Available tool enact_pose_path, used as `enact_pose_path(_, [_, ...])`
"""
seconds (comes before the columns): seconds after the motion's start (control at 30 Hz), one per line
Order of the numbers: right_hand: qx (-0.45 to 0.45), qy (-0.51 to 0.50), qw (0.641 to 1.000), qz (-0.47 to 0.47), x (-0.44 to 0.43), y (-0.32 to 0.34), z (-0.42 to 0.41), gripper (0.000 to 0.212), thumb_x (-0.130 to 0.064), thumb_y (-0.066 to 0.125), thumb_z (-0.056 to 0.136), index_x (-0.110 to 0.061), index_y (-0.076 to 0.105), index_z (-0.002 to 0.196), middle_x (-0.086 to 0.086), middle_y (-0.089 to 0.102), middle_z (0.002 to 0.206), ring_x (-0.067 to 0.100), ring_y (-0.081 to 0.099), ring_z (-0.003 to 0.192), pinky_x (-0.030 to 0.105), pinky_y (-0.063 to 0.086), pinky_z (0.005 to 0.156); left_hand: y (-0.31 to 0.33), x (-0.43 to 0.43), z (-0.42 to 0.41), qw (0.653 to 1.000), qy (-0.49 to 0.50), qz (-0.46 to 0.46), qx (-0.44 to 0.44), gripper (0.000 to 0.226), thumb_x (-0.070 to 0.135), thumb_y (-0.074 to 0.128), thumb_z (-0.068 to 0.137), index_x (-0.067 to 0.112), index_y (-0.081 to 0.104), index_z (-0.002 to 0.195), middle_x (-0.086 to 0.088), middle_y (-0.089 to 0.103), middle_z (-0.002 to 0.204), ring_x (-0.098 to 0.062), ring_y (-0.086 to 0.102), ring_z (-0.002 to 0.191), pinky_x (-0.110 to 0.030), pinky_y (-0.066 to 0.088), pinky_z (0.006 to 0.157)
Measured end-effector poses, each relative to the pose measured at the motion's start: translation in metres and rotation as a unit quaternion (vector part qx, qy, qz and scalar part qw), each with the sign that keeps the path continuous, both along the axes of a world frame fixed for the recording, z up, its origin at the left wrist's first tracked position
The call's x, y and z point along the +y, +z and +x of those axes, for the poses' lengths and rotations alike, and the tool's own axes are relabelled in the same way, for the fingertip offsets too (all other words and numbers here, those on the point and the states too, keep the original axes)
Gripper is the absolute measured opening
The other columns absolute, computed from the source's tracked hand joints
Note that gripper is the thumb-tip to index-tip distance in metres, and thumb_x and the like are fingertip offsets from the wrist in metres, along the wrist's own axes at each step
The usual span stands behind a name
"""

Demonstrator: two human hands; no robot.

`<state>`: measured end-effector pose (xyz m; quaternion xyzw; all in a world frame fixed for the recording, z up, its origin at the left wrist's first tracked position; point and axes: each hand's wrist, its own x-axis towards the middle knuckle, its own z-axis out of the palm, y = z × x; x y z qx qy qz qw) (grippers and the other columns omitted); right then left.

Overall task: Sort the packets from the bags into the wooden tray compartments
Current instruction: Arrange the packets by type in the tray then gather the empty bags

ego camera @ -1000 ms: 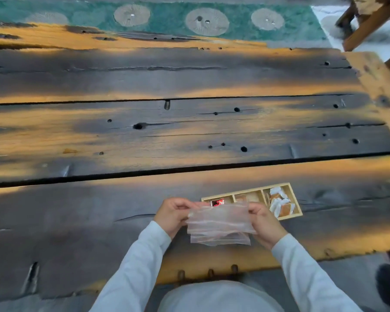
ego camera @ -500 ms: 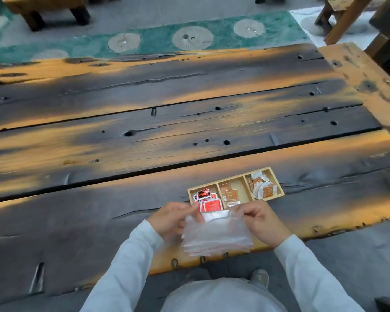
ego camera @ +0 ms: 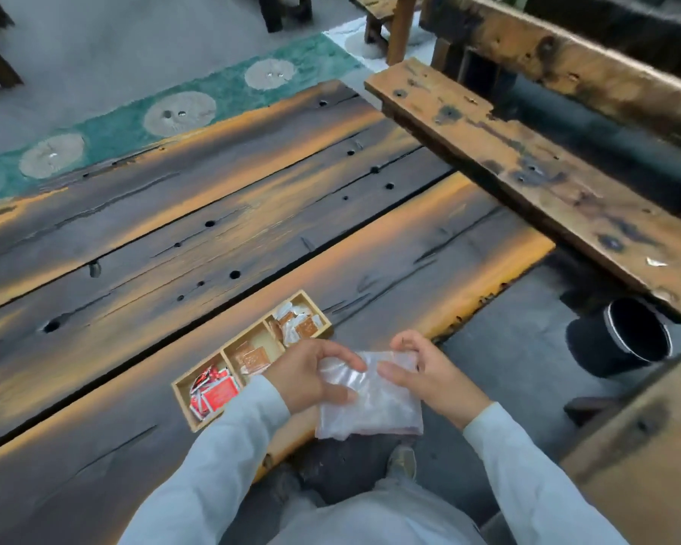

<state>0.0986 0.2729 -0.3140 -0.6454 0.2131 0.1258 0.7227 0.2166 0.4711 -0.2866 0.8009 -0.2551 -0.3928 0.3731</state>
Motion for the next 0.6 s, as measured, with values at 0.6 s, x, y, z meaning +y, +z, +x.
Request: enact_pose_path(0.6, [-0.064, -0.318, 0.946, 0.01, -0.189, -0.009, -0.139, 0.048, 0.006, 0.08, 0.077, -0.021, 0.07, 0.115, 0.008, 0.076, 0.11, 0.024, 0.075, 0.094, 0.034, 0.061, 0.078, -0.034, -0.253, -0.055, 0.969, -0.069, -0.156, 0.181, 0.016, -0.003, 0.078, 0.076, 0.01, 0.082, 0.085, -0.002, 0.079, 0.091, -0.015, 0.07, 0.093, -0.034, 0.055, 0.088])
